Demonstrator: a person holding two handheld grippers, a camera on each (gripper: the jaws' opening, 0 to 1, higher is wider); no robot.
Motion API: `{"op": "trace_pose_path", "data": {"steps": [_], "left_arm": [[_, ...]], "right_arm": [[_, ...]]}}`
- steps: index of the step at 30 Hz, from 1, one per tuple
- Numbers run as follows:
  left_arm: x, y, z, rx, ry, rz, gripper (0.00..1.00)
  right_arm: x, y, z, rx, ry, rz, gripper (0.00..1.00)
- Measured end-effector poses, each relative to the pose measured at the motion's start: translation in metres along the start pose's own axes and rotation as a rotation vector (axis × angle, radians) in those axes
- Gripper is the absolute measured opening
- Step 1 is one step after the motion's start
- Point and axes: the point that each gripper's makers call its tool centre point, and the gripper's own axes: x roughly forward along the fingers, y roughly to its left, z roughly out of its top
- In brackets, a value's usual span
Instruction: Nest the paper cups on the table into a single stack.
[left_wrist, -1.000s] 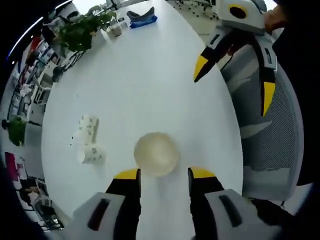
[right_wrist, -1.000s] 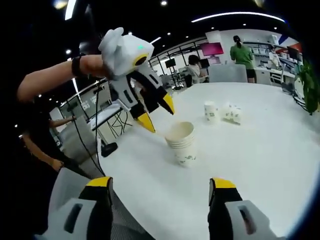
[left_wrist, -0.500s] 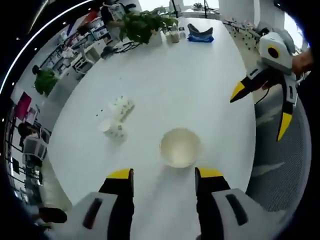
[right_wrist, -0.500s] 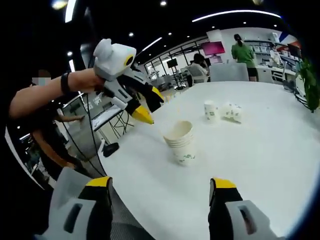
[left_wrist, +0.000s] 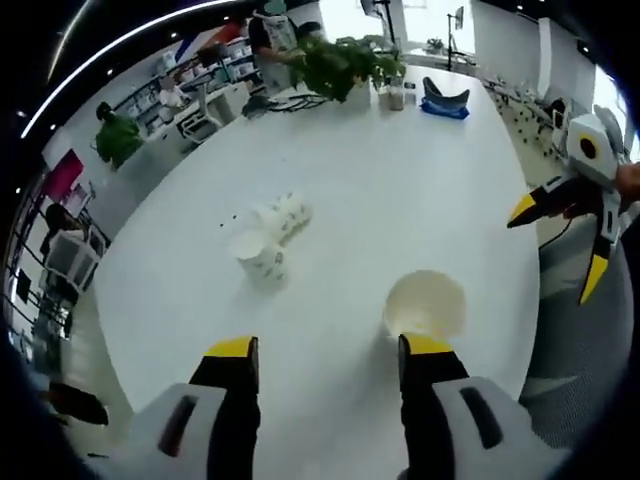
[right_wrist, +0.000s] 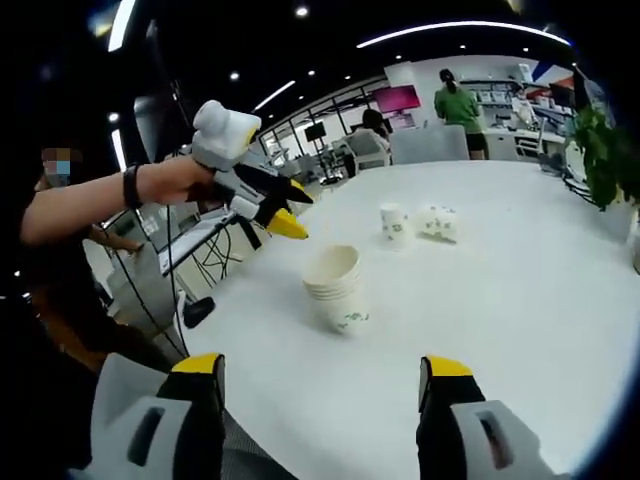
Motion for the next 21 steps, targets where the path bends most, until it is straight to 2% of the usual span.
{"op": "trace_pose_path", "data": {"steps": [6, 12, 13, 15, 16, 21], "left_arm": [[0.025, 0.028, 0.016, -0.051, -0.027, 0.013, 0.56], [0.047, 0.040, 0.032, -0.074, -0.048, 0.033, 0.59], [0.050, 0.044, 0.033, -0.085, -0.051, 0.034, 0.59], [0.057, 0.046, 0.045, -0.159, -0.081, 0.020, 0.60], [0.063, 0.053, 0.048, -0.166, -0.086, 0.015, 0.60], [0.085, 0.070, 0.051, -0.165, -0.087, 0.022, 0.60]], "right_arm": [[-0.005, -0.007, -0.004, 0.028, -0.002, -0.046, 0.80], [-0.010, -0.010, -0.001, 0.038, -0.010, -0.073, 0.80], [-0.011, -0.010, 0.000, 0.038, -0.010, -0.076, 0.80], [-0.012, -0.013, 0.002, 0.040, -0.013, -0.083, 0.80], [-0.012, -0.014, 0.002, 0.039, -0.013, -0.085, 0.80], [-0.013, -0.016, 0.002, 0.041, -0.012, -0.093, 0.80]]}}
